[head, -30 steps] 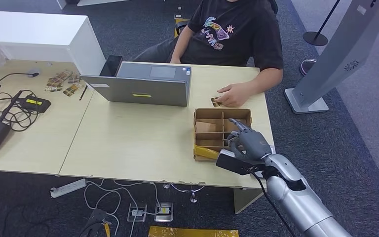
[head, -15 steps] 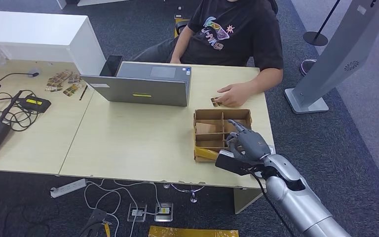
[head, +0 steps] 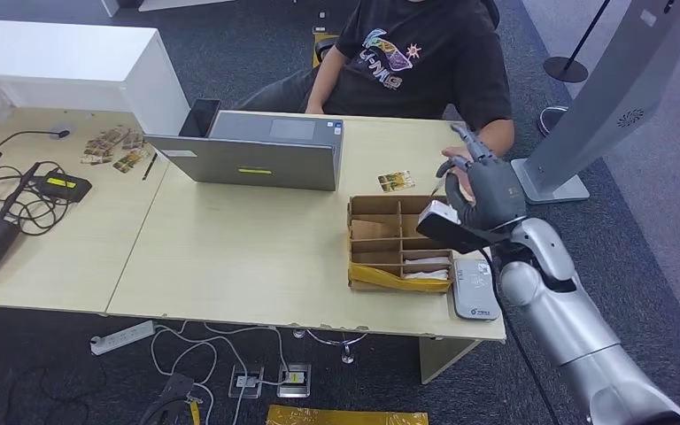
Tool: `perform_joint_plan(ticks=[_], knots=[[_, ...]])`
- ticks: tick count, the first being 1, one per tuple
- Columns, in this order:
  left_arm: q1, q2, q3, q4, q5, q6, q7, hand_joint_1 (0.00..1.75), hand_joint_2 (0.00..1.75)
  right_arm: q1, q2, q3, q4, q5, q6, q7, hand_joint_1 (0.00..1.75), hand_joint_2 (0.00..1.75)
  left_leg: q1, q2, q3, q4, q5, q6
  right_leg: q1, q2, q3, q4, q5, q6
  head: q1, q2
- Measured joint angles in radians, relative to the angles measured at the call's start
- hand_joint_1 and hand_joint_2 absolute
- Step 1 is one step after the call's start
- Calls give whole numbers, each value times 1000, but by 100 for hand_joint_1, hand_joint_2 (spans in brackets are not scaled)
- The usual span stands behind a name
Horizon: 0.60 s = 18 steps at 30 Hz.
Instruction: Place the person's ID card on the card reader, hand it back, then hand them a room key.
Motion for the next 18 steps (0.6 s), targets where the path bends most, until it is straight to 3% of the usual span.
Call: perform_joint_plan(ticks=[9, 18], knots=[[-6, -3, 0, 0, -4, 0, 0, 0, 175, -165, -14, -82, 13, -17, -31, -63, 175, 175, 0, 0, -1, 0, 0, 0, 0, 0, -1, 0, 0, 0, 0, 0], [-11, -6, 0, 0, -6, -2, 0, 0, 175, -272, -16, -90, 89, -30, -41, -103, 175, 175, 0, 0, -1, 0, 0, 0, 0, 0, 0, 0, 0, 0, 0, 0]])
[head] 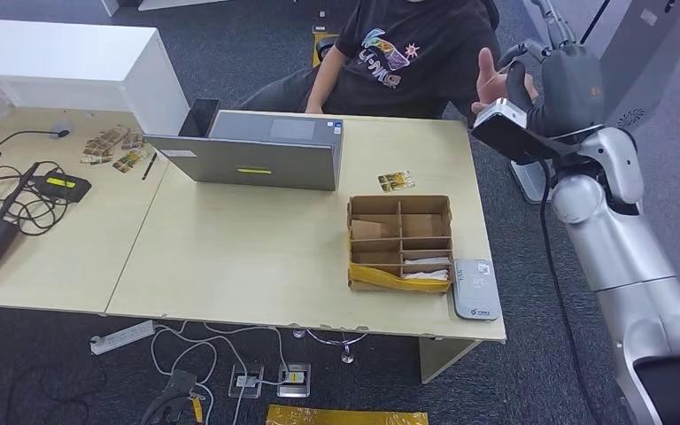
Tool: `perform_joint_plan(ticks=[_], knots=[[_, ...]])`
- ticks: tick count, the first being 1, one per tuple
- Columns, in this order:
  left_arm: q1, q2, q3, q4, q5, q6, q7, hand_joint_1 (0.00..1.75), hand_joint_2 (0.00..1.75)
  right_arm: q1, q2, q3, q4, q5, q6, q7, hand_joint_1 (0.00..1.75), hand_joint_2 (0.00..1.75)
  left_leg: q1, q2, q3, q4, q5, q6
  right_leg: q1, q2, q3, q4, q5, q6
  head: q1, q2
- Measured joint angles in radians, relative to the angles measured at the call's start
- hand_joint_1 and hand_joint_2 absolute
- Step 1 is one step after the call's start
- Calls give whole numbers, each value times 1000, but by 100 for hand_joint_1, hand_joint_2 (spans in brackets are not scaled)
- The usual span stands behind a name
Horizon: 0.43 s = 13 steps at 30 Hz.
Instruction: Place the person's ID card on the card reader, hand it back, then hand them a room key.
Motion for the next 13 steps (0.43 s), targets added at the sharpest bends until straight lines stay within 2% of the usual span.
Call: perform_joint_plan(ticks=[9, 11, 12, 13], knots=[[-15, -1, -2, -3, -2, -13, 19, 0, 175, -78, 33, 49, 261, 55, -30, -31, 175, 175, 0, -2, -1, 0, 0, 0, 0, -2, 0, 0, 0, 0, 0, 0], [-18, -1, -2, -5, -3, -14, 22, 0, 175, -82, 40, 59, 315, 56, -33, -32, 164, 175, 0, -3, -1, 0, 0, 0, 0, -3, 0, 0, 0, 0, 0, 0], [-20, -1, -3, -5, -3, -14, 22, 0, 175, -82, 43, 63, 337, 56, -34, -32, 120, 175, 0, -3, -1, 0, 0, 0, 0, -3, 0, 0, 0, 0, 0, 0], [-21, -1, -3, -5, -3, -15, 22, 0, 175, -82, 44, 65, 348, 56, -34, -32, 102, 175, 0, -3, -1, 0, 0, 0, 0, -3, 0, 0, 0, 0, 0, 0]])
